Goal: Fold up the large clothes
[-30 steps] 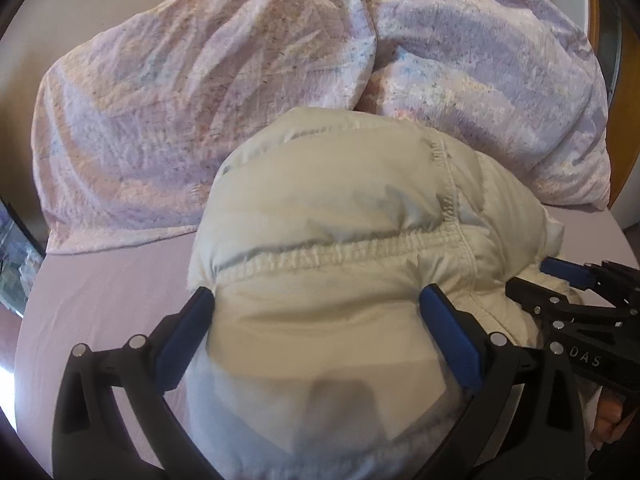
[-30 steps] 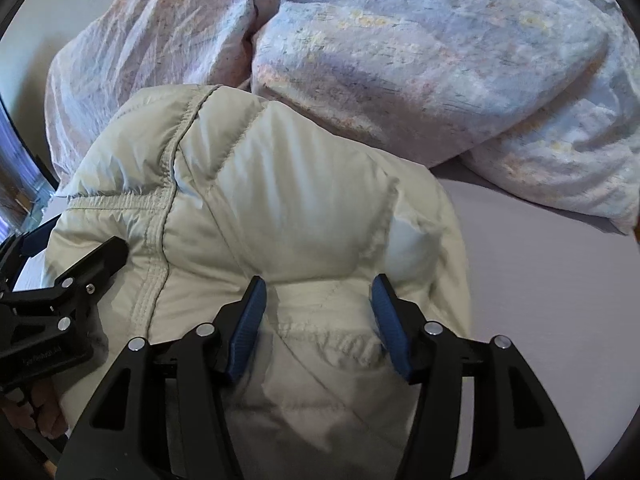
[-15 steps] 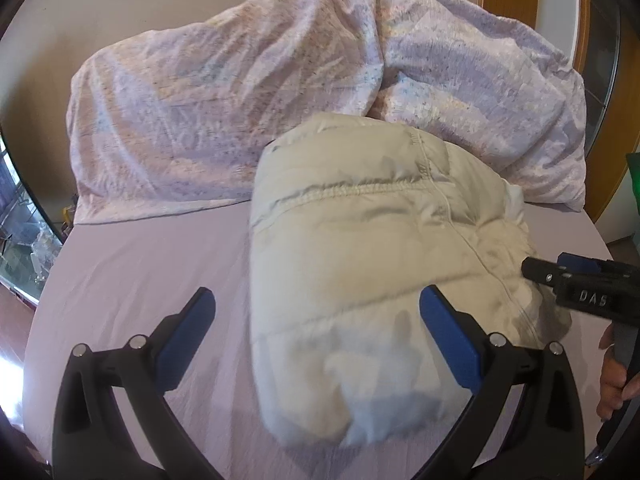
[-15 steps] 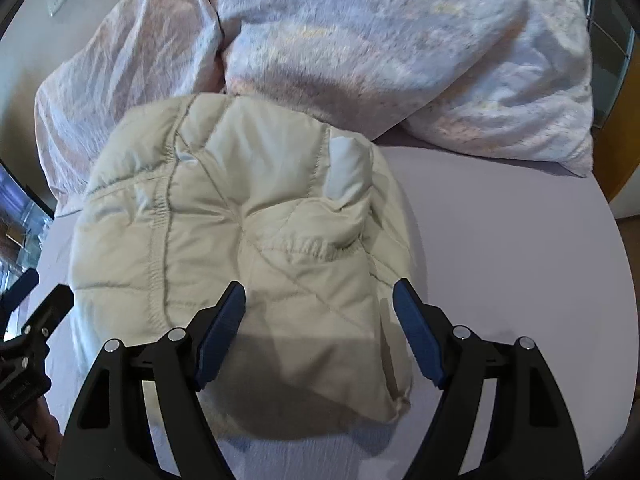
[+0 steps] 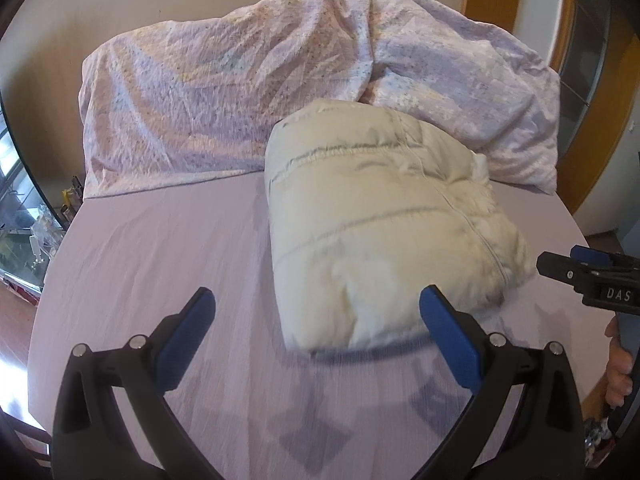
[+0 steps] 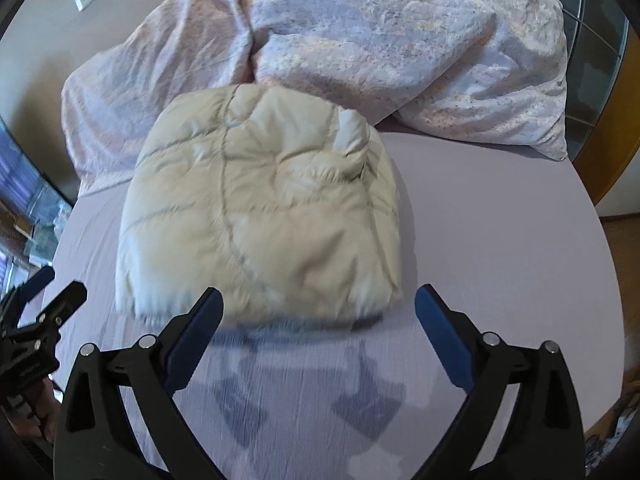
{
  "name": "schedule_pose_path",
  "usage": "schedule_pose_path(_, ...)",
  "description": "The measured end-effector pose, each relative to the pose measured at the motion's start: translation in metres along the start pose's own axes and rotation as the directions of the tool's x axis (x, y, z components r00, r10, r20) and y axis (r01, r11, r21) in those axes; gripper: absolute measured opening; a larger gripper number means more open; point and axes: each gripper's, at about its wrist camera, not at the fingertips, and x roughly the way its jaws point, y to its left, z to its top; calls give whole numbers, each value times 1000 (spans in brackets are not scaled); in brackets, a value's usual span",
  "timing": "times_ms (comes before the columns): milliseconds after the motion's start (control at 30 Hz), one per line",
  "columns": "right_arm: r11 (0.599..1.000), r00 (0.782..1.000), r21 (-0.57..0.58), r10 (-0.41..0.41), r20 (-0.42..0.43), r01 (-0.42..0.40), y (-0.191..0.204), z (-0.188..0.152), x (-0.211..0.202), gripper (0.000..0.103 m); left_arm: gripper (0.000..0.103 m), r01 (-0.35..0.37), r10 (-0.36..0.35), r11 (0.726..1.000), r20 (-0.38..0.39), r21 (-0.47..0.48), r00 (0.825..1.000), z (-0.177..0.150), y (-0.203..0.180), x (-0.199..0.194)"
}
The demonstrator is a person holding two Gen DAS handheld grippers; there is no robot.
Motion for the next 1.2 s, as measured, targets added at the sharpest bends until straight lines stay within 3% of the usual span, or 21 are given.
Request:
schedule_pose_path(233, 999, 999, -9, 34, -33, -34, 13, -31, -17, 100, 101, 35, -35, 999, -11, 31, 999, -21, 1, -29)
schedule_pose_path(600, 998, 997, 11, 55, -56, -55, 20, -53, -36, 100, 101, 83, -83, 997, -46, 1, 995, -44, -6, -43)
schedule_pose_path(1033, 999, 999, 24, 34, 19, -35, 26, -62, -59, 100, 101, 105, -105, 994, 14, -14, 994, -51, -11, -67)
schedule_pose_path(1200, 999, 999, 32, 33, 29, -34, 26, -64, -61, 100, 101, 105, -105, 994, 3, -24, 994, -52, -12, -65)
